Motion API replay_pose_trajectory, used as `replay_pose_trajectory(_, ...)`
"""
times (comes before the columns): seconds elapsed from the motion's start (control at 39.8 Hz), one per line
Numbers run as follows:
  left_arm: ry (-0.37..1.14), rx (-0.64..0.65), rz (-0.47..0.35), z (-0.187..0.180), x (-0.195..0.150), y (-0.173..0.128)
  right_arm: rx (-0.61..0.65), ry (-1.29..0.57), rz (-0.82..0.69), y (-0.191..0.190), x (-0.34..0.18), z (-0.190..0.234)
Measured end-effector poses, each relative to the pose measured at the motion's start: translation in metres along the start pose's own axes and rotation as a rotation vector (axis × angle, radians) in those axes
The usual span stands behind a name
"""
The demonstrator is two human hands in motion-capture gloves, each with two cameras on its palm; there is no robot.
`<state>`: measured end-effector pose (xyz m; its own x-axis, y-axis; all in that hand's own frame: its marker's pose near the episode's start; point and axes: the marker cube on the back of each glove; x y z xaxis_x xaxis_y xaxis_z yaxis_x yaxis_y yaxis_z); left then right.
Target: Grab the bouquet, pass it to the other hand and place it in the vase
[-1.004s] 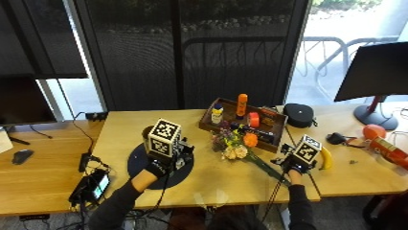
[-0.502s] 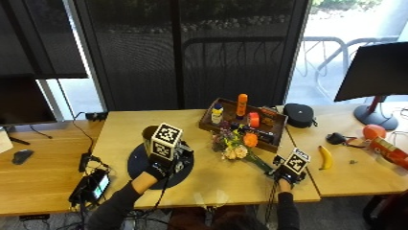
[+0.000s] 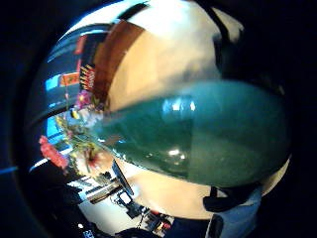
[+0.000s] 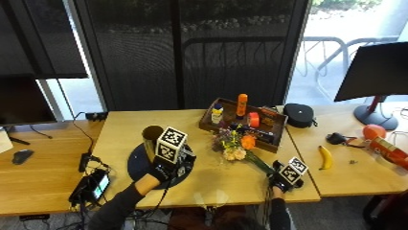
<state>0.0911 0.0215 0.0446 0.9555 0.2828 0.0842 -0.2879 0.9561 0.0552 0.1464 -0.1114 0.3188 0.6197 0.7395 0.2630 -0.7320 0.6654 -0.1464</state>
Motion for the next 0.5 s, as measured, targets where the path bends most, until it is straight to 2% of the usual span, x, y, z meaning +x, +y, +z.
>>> replay_pose_trajectory(0.08, -0.004, -0.005, 0.008, 0.006, 0.002, -0.002, 0.082, -0.026, 0.020, 0.005, -0.001, -0.003)
replay_pose_trajectory(0.18, -0.032, 0.001, 0.007, 0.012, 0.003, -0.005, 0.088, -0.032, 0.080, 0.009, 0.003, 0.000)
replay_pose_trajectory(0.33, -0.059, -0.002, 0.015, 0.018, 0.005, -0.010, 0.113, -0.130, 0.023, 0.006, -0.010, 0.008)
replay_pose_trajectory(0.43, -0.057, -0.006, 0.017, 0.018, 0.006, -0.012, 0.240, -0.154, -0.004, -0.004, -0.014, 0.006)
replay_pose_trajectory(0.5, -0.057, -0.012, 0.016, 0.020, 0.007, -0.013, 0.277, -0.182, -0.041, -0.007, -0.016, 0.005)
